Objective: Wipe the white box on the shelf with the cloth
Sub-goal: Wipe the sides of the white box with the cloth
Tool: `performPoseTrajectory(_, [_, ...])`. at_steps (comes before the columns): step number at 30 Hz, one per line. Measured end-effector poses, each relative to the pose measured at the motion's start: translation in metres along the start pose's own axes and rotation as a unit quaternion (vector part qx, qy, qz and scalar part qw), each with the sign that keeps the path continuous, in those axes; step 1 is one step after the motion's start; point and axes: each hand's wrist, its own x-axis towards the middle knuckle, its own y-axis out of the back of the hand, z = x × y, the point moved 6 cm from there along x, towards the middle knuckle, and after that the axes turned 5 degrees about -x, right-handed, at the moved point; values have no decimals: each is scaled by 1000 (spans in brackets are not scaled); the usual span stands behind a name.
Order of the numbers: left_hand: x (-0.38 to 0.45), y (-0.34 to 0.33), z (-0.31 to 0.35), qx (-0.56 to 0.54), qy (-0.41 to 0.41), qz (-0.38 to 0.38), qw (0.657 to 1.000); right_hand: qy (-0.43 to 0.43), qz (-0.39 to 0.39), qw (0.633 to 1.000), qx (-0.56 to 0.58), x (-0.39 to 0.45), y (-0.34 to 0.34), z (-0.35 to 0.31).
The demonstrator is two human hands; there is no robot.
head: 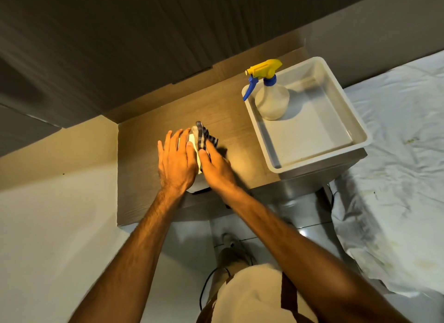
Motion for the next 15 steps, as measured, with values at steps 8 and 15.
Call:
performPoseTrajectory(8, [0,-2,-2,6,-4,2,1000,-102,-7,995,0,10,4,22])
performPoseTrajectory(15, [0,-2,-1,24,-4,-9,1000,-4,11,999,41,2,-1,-10])
